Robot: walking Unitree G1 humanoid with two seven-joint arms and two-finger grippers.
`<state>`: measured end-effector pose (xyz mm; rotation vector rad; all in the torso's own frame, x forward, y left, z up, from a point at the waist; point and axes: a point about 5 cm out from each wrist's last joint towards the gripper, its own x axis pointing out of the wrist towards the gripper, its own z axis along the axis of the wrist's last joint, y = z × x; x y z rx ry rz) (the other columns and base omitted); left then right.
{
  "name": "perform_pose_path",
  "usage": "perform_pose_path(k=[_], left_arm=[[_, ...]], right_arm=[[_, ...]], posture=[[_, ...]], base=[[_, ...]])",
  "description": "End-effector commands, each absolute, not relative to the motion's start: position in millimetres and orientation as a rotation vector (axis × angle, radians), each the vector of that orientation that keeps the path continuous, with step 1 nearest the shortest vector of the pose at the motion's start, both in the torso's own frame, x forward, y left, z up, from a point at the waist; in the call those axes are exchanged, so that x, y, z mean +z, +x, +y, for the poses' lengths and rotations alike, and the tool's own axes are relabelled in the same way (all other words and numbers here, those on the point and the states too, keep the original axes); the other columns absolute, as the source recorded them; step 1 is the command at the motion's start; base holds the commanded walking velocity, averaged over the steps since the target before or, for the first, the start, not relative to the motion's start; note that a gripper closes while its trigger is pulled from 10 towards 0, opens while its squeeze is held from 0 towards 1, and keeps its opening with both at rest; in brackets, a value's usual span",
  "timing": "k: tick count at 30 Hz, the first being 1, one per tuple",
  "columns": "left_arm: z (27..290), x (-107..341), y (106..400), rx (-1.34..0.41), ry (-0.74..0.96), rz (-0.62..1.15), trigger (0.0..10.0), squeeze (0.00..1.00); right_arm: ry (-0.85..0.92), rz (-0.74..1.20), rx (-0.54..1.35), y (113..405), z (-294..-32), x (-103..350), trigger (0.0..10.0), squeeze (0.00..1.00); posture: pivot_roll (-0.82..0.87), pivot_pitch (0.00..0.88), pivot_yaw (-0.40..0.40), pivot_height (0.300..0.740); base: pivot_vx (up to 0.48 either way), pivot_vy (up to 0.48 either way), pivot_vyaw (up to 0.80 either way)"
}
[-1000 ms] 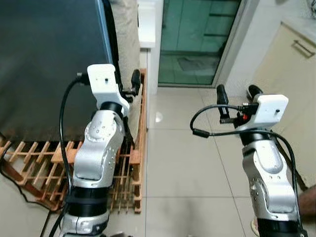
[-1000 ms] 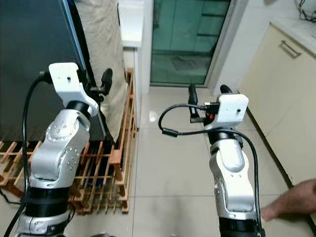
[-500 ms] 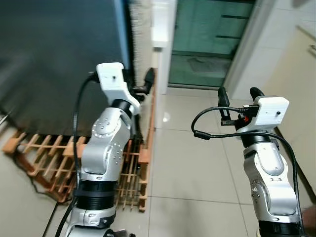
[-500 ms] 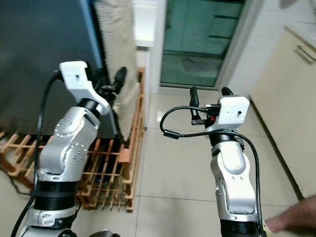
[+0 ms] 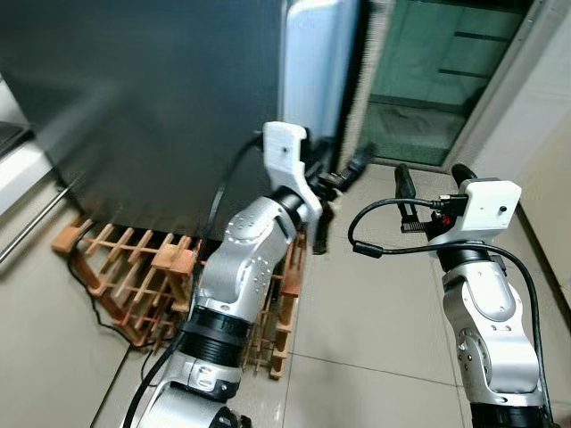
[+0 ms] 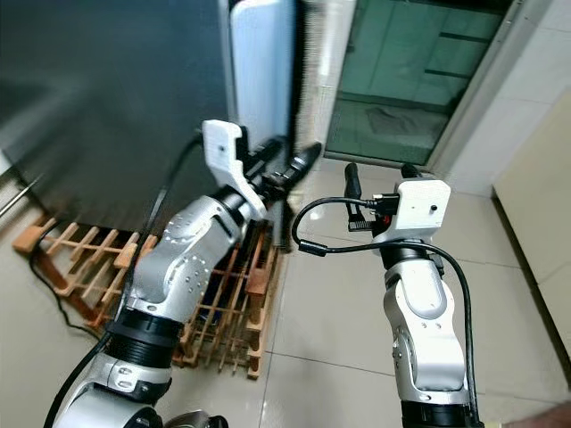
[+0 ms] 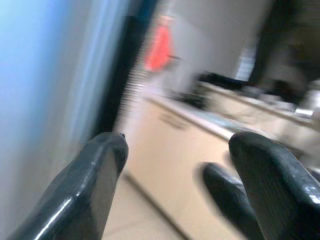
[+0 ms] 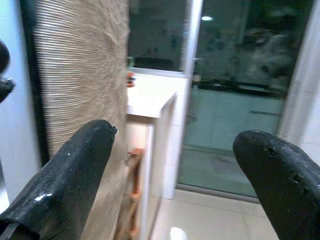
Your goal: Restocking fridge
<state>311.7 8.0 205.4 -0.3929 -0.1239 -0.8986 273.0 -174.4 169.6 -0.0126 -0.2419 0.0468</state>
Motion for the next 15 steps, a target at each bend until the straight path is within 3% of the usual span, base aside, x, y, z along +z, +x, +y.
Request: perform_pose_path(k=[1,6,10,15], left_arm=[[-29.2,238.6,295.2,-1.056,-0.485,-0.213,10.0,0.0],[-18.2,244.0,292.7,-1.104,-0.467,-0.233,10.0,0.0],[22.7,238.0,301.1,-0.993,-0.394,-0.219,10.0,0.0],[91.1,227.5,314.5,-0.566,-0.416,-0.218,10.0,0.0]], right_arm=[[-0.02,-0.24,0.027,270.3,-179.3,169.6,10.0,0.0],[-0.025,-0.23,0.034,268.2,-178.9,167.4,10.0,0.0],[-0.023,-0.211,0.043,266.8,-177.9,162.4,10.0,0.0],[-0.002,-0.204,0.057,274.5,-174.6,160.1,10.0,0.0]], posture=[[-0.21,0.0,0.014,0.74],[-0.2,0.0,0.011,0.74],[-0.18,0.0,0.008,0.74],[-0.13,0.0,0.003,0.74]], base=[[0.0,0.0,0.0],[0.0,0.0,0.0],[0.0,0.0,0.0],[0.0,0.0,0.0]])
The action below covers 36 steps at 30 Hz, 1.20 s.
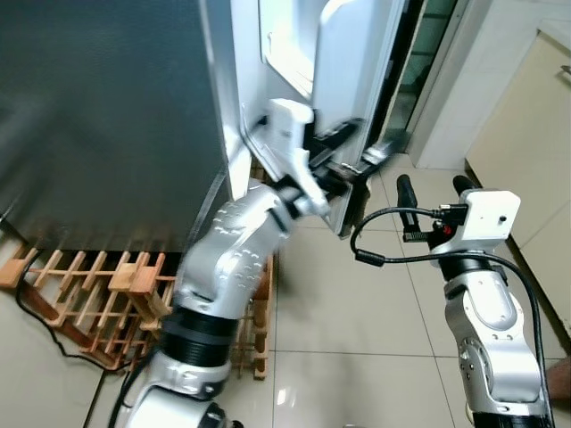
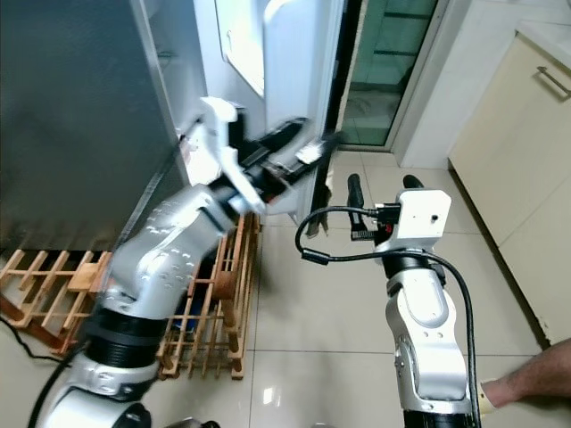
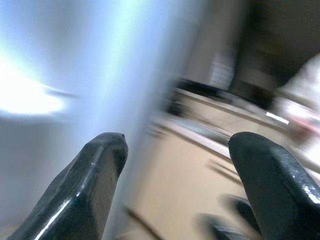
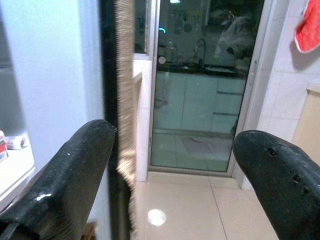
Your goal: Restocking fridge
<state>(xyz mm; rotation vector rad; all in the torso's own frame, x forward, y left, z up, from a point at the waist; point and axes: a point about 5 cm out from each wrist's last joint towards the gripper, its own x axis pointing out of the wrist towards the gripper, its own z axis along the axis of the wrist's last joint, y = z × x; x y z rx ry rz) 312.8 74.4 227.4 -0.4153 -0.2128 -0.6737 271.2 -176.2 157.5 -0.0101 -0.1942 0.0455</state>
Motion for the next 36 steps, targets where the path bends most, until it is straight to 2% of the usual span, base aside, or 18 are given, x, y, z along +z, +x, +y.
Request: perform_pose_path(k=[1,2,5,7,8,9,13,19,24,32,36], left_arm=[[103.6,225.5,315.0,-0.472,-0.416,-0.225,10.0,0.0],[120.0,223.9,313.5,-0.342,-0.412,-0.243,10.0,0.0],[128.8,222.9,311.8,-0.273,-0.399,-0.254,10.0,0.0],[148.5,217.8,302.1,-0.147,-0.33,-0.282,10.0,0.0],[148.5,217.8,302.1,-0.147,-0.33,-0.282,10.0,0.0],[158.5,216.4,291.1,-0.084,-0.274,-0.307,10.0,0.0],[160.8,224.4,278.4,-0.066,-0.199,-0.354,10.0,0.0],[157.6,226.8,263.2,-0.132,-0.16,-0.387,10.0,0.0],[162.9,218.8,251.5,-0.104,-0.14,-0.357,10.0,0.0],[176.1,212.1,263.1,0.08,-0.111,-0.321,10.0,0.0],[169.0,201.0,273.2,0.055,-0.06,-0.261,10.0,0.0]], right_arm=[[0.002,-0.205,0.064,276.5,-173.3,160.3,10.0,0.0],[0.007,-0.209,0.079,278.9,-170.9,161.2,10.0,0.0],[0.008,-0.212,0.089,280.6,-169.1,161.6,10.0,0.0],[0.012,-0.217,0.11,287.6,-165.0,163.2,10.0,0.0],[0.012,-0.217,0.11,287.6,-165.0,163.2,10.0,0.0],[0.01,-0.228,0.123,294.7,-162.9,166.4,10.0,0.0],[0.001,-0.253,0.135,302.4,-162.9,172.0,10.0,0.0],[-0.013,-0.25,0.143,305.5,-163.4,170.6,10.0,0.0],[-0.019,-0.244,0.149,303.7,-164.9,167.0,10.0,0.0],[-0.043,-0.219,0.214,315.7,-162.0,166.2,10.0,0.0],[-0.049,-0.258,0.195,323.5,-165.4,178.1,10.0,0.0]], posture=[[-0.12,0.0,0.002,0.74],[-0.1,0.0,-0.003,0.74],[-0.09,0.0,-0.005,0.74],[-0.06,0.0,-0.016,0.74],[-0.06,0.0,-0.016,0.74],[-0.05,0.0,-0.02,0.74],[-0.02,0.0,-0.033,0.74],[-0.02,0.0,-0.035,0.74],[-0.02,0.0,-0.035,0.74],[-0.02,0.0,-0.042,0.74],[-0.03,0.0,-0.044,0.74]], base=[[0.0,0.0,0.0],[0.0,0.0,0.0],[0.0,0.0,0.0],[0.0,0.0,0.0],[0.0,0.0,0.0],[0.0,0.0,0.0],[0.0,0.0,0.31],[0.0,-0.48,0.64],[0.0,-0.466,0.57],[0.0,-0.051,0.05],[0.0,0.0,0.0]])
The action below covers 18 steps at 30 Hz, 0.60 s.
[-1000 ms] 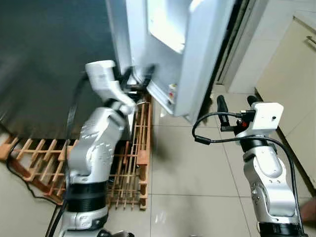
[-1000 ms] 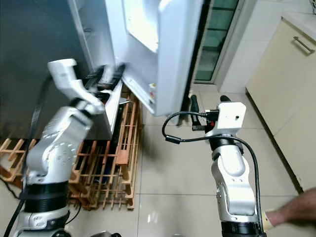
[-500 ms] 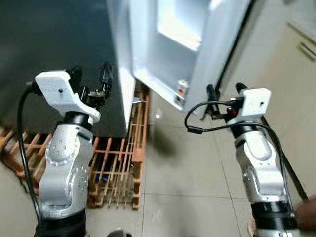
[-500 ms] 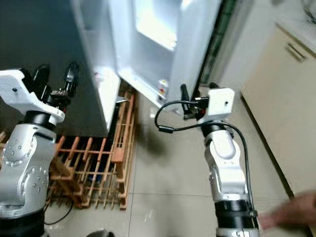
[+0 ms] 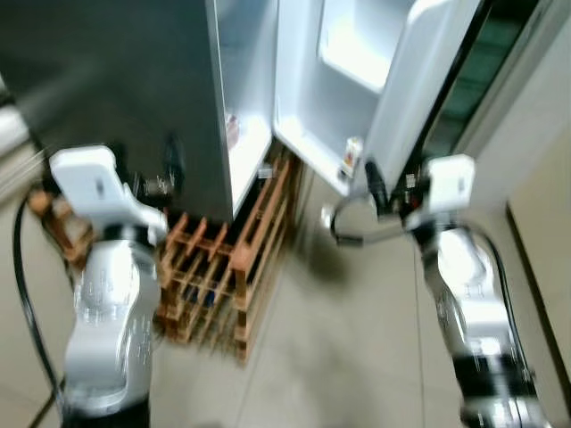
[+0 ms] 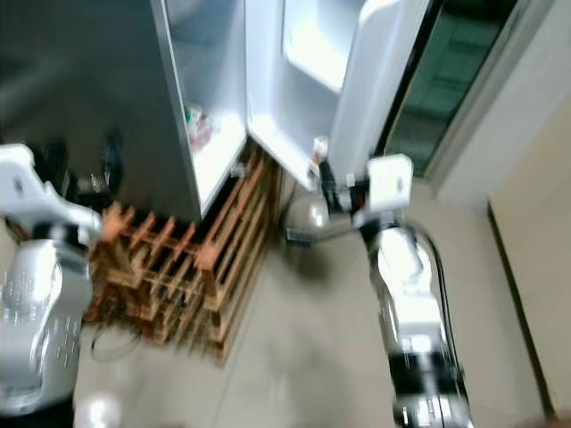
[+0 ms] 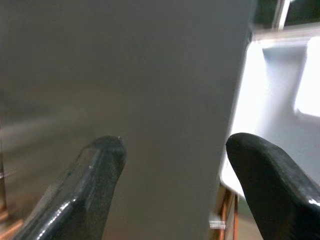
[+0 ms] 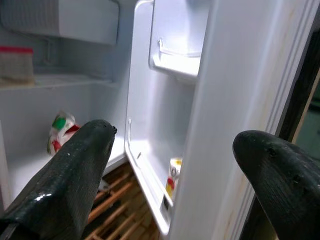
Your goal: Restocking fridge
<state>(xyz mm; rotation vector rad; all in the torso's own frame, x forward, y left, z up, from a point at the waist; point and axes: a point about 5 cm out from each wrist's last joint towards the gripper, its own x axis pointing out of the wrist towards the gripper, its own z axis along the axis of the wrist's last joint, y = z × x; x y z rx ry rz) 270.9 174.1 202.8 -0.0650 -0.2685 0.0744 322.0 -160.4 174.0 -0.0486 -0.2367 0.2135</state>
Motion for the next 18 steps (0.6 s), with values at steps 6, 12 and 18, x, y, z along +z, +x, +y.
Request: perform_pose_path(k=[6,12,18], left_arm=[[172.1,197.3,273.4,0.091,-0.082,-0.255,10.0,0.0],[172.4,188.9,281.5,0.157,-0.041,-0.214,10.0,0.0],[171.7,185.7,287.7,0.168,-0.056,-0.184,10.0,0.0]], right_arm=[[-0.032,-0.238,0.171,320.7,-164.5,170.5,10.0,0.0],[-0.02,-0.23,0.171,318.7,-160.2,165.4,10.0,0.0],[-0.021,-0.222,0.174,319.8,-159.3,164.3,10.0,0.0]], posture=[[-0.05,0.0,-0.034,0.74],[-0.06,0.0,-0.027,0.74],[-0.06,0.0,-0.02,0.74]], base=[[0.164,-0.109,0.57],[0.401,-0.195,0.51],[0.476,0.0,0.47]])
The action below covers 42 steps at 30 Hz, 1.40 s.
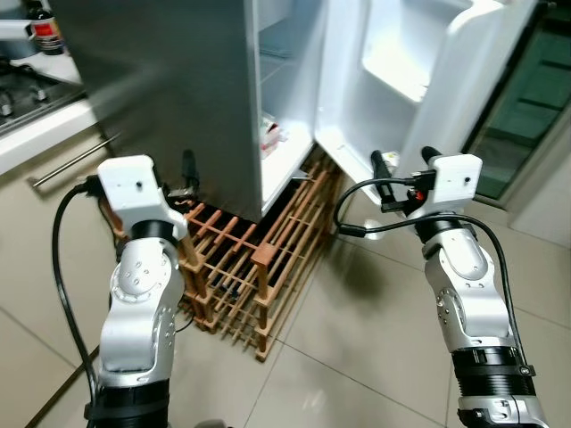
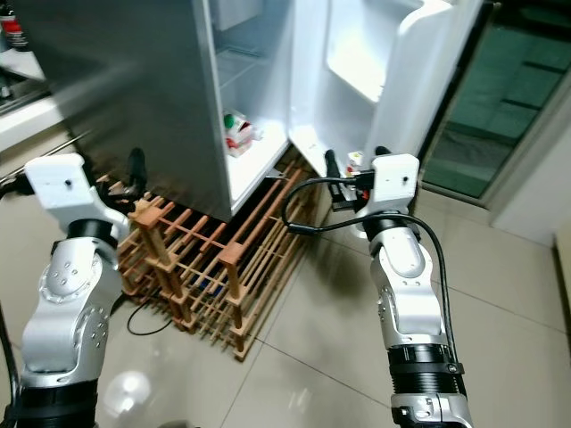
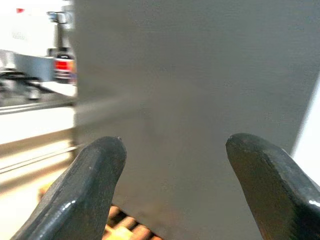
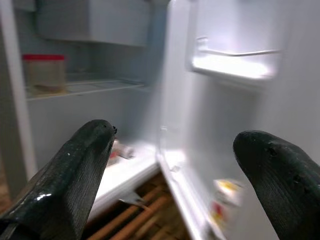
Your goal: Restocking fridge
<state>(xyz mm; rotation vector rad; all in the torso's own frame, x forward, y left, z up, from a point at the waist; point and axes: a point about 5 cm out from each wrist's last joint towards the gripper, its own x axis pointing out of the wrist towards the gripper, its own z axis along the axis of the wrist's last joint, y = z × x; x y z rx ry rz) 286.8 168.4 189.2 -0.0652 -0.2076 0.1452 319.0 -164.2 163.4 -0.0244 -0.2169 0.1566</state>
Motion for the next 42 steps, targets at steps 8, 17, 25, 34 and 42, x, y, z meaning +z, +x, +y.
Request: perform_pose_path(k=[8,17,25,34,42], left_arm=[[172.7,181.1,288.4,0.21,-0.071,-0.168,10.0,0.0],[170.9,179.3,291.2,0.204,-0.057,-0.15,10.0,0.0],[170.3,178.8,292.5,0.187,-0.04,-0.148,10.0,0.0],[168.9,181.5,293.9,0.177,-0.05,-0.153,10.0,0.0],[174.0,184.8,292.4,0.172,-0.029,-0.156,10.0,0.0]], right_arm=[[-0.053,-0.168,0.211,323.5,-155.6,157.9,10.0,0.0],[-0.092,-0.144,0.205,336.9,-164.7,159.3,10.0,0.0],[-0.125,-0.1,0.162,349.6,-180.6,156.2,10.0,0.0],[-0.166,-0.021,0.076,366.9,-214.3,152.6,10.0,0.0],[-0.26,0.046,-0.062,365.8,-261.0,149.3,10.0,0.0]], posture=[[-0.07,0.0,-0.027,0.74],[-0.07,0.0,-0.029,0.74],[-0.05,0.0,-0.042,0.74],[-0.05,0.0,-0.032,0.74],[-0.03,0.0,-0.012,0.74]], base=[[0.12,0.0,0.33],[0.0,0.0,0.0],[0.0,-0.158,0.0],[0.0,-0.267,0.0],[0.0,0.0,0.0]])
